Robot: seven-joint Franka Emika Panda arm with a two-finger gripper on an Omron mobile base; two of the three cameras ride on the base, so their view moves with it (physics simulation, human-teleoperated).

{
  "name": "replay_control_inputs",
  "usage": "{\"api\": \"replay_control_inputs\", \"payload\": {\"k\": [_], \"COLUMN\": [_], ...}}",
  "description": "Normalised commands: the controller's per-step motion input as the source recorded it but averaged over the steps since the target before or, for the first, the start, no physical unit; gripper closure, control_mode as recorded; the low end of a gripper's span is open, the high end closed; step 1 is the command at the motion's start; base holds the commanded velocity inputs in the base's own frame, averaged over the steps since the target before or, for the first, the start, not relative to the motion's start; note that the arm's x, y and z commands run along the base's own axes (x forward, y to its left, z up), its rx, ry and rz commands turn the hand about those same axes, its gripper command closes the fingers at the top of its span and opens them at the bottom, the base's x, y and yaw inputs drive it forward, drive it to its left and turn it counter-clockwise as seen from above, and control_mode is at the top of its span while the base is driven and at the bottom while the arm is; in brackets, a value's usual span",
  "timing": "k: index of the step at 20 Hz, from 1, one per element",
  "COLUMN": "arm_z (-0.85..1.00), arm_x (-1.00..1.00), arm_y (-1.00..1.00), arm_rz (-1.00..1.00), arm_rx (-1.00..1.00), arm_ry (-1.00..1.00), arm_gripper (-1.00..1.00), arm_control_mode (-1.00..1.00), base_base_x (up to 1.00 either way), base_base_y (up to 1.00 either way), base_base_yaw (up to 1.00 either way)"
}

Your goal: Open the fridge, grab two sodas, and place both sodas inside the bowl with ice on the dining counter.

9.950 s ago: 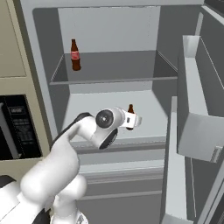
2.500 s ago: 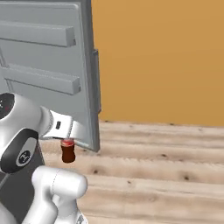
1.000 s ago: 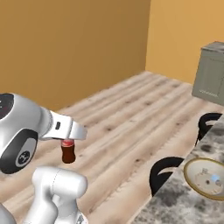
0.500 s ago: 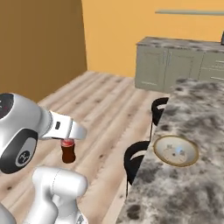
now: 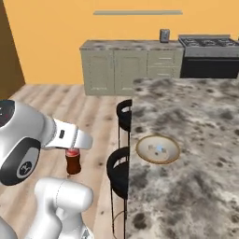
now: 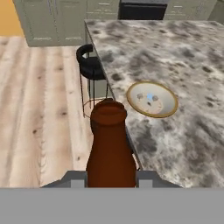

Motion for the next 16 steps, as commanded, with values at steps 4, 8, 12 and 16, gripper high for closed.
{"api": "replay_control_inputs", "payload": {"k": [4,8,12,16], "arm_z": [0.00,0.00,0.00,0.00], "arm_x": [0.00,0.00,0.00,0.00], "arm_y": [0.00,0.00,0.00,0.00], "arm_rz": [0.00,0.00,0.00,0.00], "arm_rx": [0.00,0.00,0.00,0.00], "arm_ry": [0.00,0.00,0.00,0.00], "arm_gripper": [1.00,1.00,1.00,1.00], "arm_control_mode": [1.00,1.00,1.00,1.00], "base_base_x": [0.33,0.40,0.58,0.63], "base_base_y": [0.65,0.58,0.42,0.31], "base_base_yaw": [-0.49,-0.55,-0.59,-0.60]}}
